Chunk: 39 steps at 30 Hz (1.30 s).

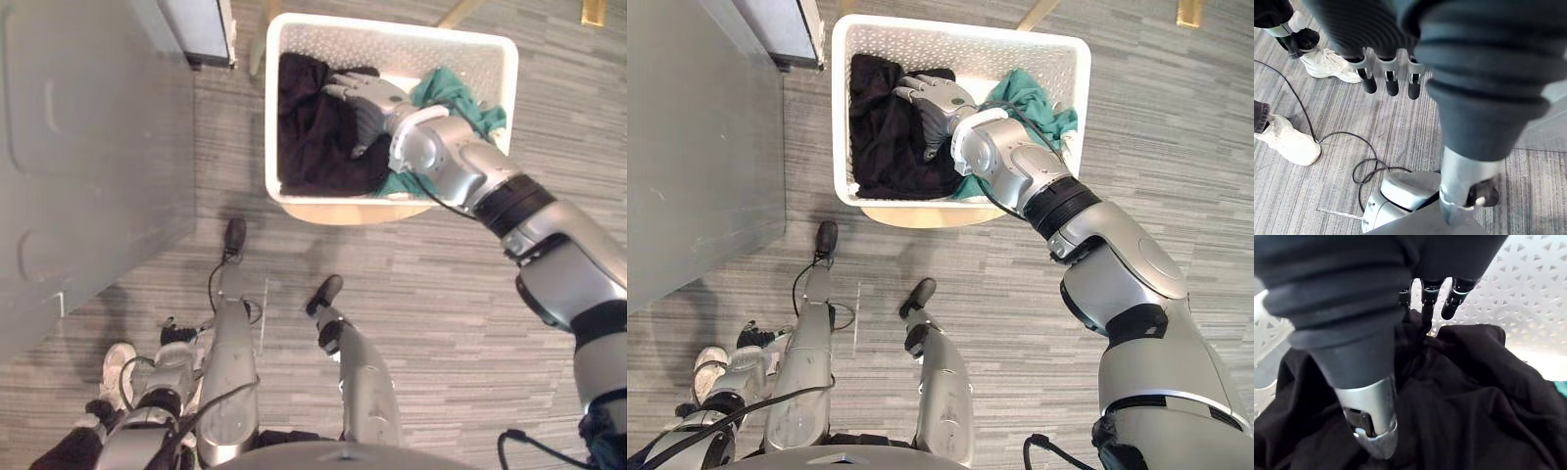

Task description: Pick up the laundry basket with both hands and put the clothes into the washing machine.

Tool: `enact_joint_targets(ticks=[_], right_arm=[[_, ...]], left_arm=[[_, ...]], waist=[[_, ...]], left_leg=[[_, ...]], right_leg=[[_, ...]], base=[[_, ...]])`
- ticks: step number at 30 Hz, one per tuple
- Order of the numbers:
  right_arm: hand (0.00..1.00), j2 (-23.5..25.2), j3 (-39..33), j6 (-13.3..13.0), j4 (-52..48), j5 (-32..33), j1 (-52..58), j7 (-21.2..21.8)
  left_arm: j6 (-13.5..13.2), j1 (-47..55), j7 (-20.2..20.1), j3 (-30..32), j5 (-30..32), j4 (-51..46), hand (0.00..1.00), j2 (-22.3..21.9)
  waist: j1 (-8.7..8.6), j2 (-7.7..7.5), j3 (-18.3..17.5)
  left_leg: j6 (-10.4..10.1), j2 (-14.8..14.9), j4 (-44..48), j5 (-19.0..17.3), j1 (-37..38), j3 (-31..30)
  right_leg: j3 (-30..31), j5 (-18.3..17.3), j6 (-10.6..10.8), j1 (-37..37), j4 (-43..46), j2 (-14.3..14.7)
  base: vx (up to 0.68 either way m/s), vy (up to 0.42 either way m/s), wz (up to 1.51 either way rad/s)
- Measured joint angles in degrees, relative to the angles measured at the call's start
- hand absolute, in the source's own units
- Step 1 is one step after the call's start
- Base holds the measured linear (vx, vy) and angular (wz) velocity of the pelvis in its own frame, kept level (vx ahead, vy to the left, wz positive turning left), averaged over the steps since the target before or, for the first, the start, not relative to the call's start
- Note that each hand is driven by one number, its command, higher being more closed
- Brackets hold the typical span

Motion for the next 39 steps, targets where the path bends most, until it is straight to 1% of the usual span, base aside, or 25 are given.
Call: enact_joint_targets(ticks=[3,5,7,12,14,15,18,22,26,27,30,33,36,39], right_arm=[[0.0,0.27,-0.1,0.04,1.88,0.0,0.0,0.0],[0.0,0.32,-1.61,0.04,2.05,-0.01,0.03,-0.01],[0.0,0.35,-2.46,0.05,2.33,-0.01,0.04,-0.03],[0.0,0.51,-3.69,0.2,3.76,-0.01,0.27,-0.07],[0.0,0.51,-4.01,0.34,3.8,-0.01,0.58,-0.11],[0.0,0.52,-4.74,0.34,3.89,-0.01,1.11,-0.14],[0.0,1.31,-6.07,0.35,5.68,-0.01,1.32,-0.24],[0.0,2.7,-7.83,0.55,6.58,-0.02,2.15,-0.63],[0.0,2.81,-8.84,0.99,7.17,-0.1,3.47,-1.66],[1.0,2.97,-9.02,1.01,7.45,-0.56,3.6,-1.83],[1.0,4.15,-10.4,1.16,8.1,-2.15,3.81,-1.92],[1.0,4.28,-11.76,1.26,8.12,-2.15,3.73,-2.57],[1.0,4.74,-12.29,1.36,8.54,-2.14,4.05,-2.6],[1.0,4.95,-12.36,1.25,8.6,-2.14,4.67,-2.66]], left_arm=[[-0.04,0.0,-0.02,-0.24,-0.02,-0.48,0.0,-0.46],[-0.06,-0.01,-0.02,-0.61,-0.03,-0.52,0.0,-0.6],[-0.14,0.0,-0.02,-1.36,-0.03,-0.54,0.0,-0.62],[-0.61,-0.02,-0.03,-2.4,-0.1,-0.66,0.0,-0.92],[-0.63,-0.02,-0.03,-2.61,-0.1,-0.66,0.0,-1.4],[-0.69,-0.02,-0.03,-3.12,-0.12,-0.67,0.0,-1.63],[-0.9,-0.02,-0.03,-4.41,-1.18,-0.62,0.0,-1.91],[-1.22,-0.02,-0.03,-4.68,-1.36,-0.61,0.0,-2.0],[-1.41,-0.03,-0.03,-4.72,-2.26,-0.62,0.0,-2.21],[-1.41,-0.03,-0.03,-4.8,-2.26,-0.62,0.0,-2.23],[-1.41,-0.03,-0.03,-5.08,-2.27,-0.61,0.0,-2.27],[-1.41,-0.12,-0.05,-5.82,-2.3,-0.6,0.0,-2.7],[-1.41,-0.13,-0.09,-5.93,-2.32,-0.52,0.0,-3.1],[-1.41,-0.13,-0.09,-5.92,-2.32,-0.5,0.0,-3.25]], waist=[[0.57,0.78,0.48],[0.62,1.53,0.94],[0.67,1.96,1.17],[1.16,2.32,1.31],[1.53,2.97,1.33],[1.82,3.53,1.35],[1.95,4.58,1.22],[2.05,4.86,1.2],[2.52,5.01,1.21],[2.57,5.09,1.17],[2.59,5.31,1.07],[2.67,6.33,0.53],[2.88,7.04,0.2],[2.88,7.26,0.08]], left_leg=[[0.02,-0.21,0.02,0.05,-0.31,0.02],[0.02,-0.43,0.09,0.04,-0.33,0.1],[0.03,-0.48,0.1,0.03,-0.51,0.15],[0.02,-0.48,0.3,0.03,-1.53,0.08],[0.03,-0.64,0.3,0.03,-1.57,0.02],[0.03,-0.74,0.3,0.02,-1.57,-0.03],[0.04,-0.91,0.36,0.03,-2.08,-0.17],[0.05,-0.97,0.4,0.03,-2.33,-0.22],[0.05,-1.05,0.41,0.03,-2.36,-0.22],[0.06,-1.07,0.46,0.02,-2.39,-0.25],[0.1,-1.11,0.71,-0.02,-2.56,-0.29],[0.23,-1.24,1.42,-0.16,-3.72,-0.74],[0.23,-1.24,1.54,-0.15,-3.72,-0.78],[0.23,-1.23,1.66,-0.16,-3.72,-0.76]], right_leg=[[0.01,-0.02,0.03,-0.36,0.08,-0.19],[0.05,-0.05,0.07,-0.38,0.05,-0.34],[0.12,-0.05,0.08,-0.6,0.03,-0.39],[0.09,-0.05,0.08,-1.54,0.0,-0.37],[0.04,-0.07,0.11,-1.54,0.02,-0.49],[0.0,-0.09,0.14,-1.52,0.07,-0.59],[-0.12,-0.1,0.17,-1.91,0.14,-0.72],[-0.19,-0.13,0.2,-2.12,0.13,-0.75],[-0.18,-0.15,0.23,-2.14,0.11,-0.8],[-0.19,-0.15,0.23,-2.13,0.12,-0.81],[-0.19,-0.15,0.23,-2.19,0.15,-0.82],[-0.41,-0.14,0.23,-2.82,0.38,-0.85],[-0.41,-0.14,0.23,-2.8,0.53,-0.88],[-0.37,-0.15,0.23,-2.82,0.62,-0.89]], base=[[0.04,-0.044,-0.01],[0.05,-0.049,0.01],[0.03,-0.042,-0.02],[0.03,-0.043,-0.01],[0.01,-0.017,0.02],[0.02,-0.033,0.04],[0.02,-0.034,0.02],[0.03,-0.04,0.0],[0.02,-0.033,0.01],[0.02,-0.035,0.01],[0.01,-0.036,0.01],[0.0,-0.012,0.01],[0.01,-0.025,0.01],[0.02,-0.045,-0.01]])
